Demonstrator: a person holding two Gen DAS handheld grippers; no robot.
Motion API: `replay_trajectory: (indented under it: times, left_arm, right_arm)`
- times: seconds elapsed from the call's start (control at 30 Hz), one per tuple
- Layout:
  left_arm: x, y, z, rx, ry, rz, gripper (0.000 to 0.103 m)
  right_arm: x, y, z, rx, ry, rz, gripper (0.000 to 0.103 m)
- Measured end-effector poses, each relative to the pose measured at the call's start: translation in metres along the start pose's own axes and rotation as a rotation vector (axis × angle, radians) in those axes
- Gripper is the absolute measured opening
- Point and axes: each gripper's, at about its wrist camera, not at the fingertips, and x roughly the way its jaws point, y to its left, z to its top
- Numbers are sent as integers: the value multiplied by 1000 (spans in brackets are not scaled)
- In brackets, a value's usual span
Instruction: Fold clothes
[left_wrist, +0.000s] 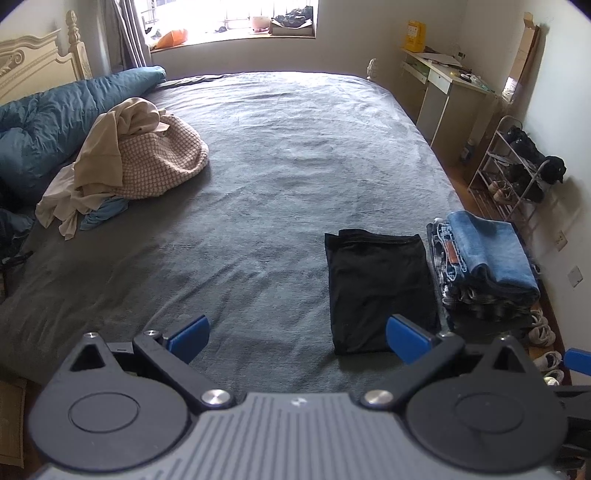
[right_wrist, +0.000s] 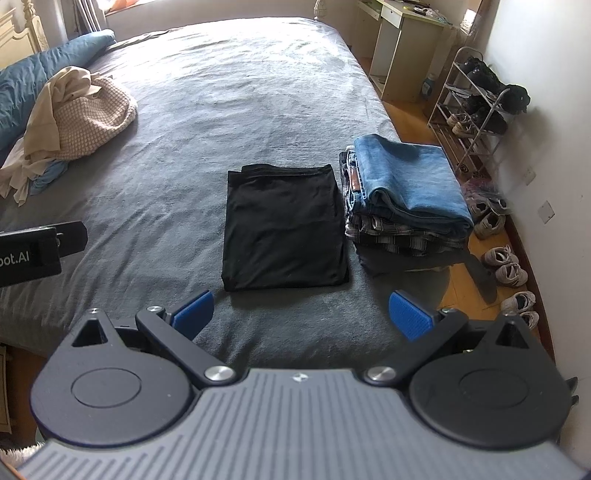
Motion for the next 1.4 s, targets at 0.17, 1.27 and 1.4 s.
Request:
replay_trajectory:
  times: [0.17, 1.27, 1.4]
  left_arm:
    - [2, 1, 1, -5, 6, 1, 102]
    - [18, 7, 21, -24, 8, 1, 102]
    - [20, 7, 22, -23, 17, 2, 102]
  right_arm:
    - [0, 0, 0, 2, 1, 1, 102]
    - [12, 4, 20, 13, 6, -2, 102]
    - [14, 4, 21, 15, 9, -3, 102]
